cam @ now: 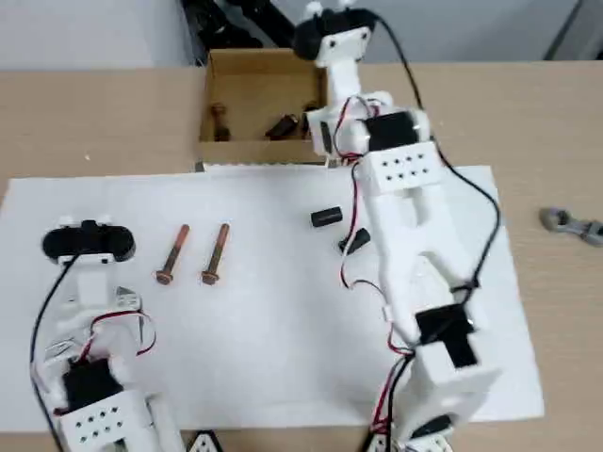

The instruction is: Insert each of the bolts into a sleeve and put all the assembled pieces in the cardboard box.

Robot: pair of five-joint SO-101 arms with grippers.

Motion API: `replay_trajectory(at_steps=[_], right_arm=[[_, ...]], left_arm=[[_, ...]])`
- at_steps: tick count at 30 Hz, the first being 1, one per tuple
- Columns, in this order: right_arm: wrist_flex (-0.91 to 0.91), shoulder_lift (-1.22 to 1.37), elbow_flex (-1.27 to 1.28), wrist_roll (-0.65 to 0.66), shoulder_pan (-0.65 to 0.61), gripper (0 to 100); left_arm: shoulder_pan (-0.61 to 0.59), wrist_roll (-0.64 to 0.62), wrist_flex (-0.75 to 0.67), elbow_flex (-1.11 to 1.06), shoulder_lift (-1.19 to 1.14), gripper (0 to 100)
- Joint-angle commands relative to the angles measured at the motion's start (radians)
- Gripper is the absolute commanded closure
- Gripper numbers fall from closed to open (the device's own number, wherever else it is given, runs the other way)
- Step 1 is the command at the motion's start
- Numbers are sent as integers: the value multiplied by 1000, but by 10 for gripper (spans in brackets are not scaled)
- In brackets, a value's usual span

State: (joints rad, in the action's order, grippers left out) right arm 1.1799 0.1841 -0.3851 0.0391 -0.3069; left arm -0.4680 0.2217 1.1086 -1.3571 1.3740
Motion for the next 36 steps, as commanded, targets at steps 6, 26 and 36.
replay_trajectory(at_steps=[6, 26, 36], right_arm=[[231, -222, -44, -5, 5, 995], [492, -476, -18, 61, 102, 995], [484, -642, 299, 58, 107, 995]], left_arm=[[2, -2, -12, 127, -158, 920], [242, -95, 394, 1159, -1402, 920], [261, -98, 519, 1339, -1547, 920]])
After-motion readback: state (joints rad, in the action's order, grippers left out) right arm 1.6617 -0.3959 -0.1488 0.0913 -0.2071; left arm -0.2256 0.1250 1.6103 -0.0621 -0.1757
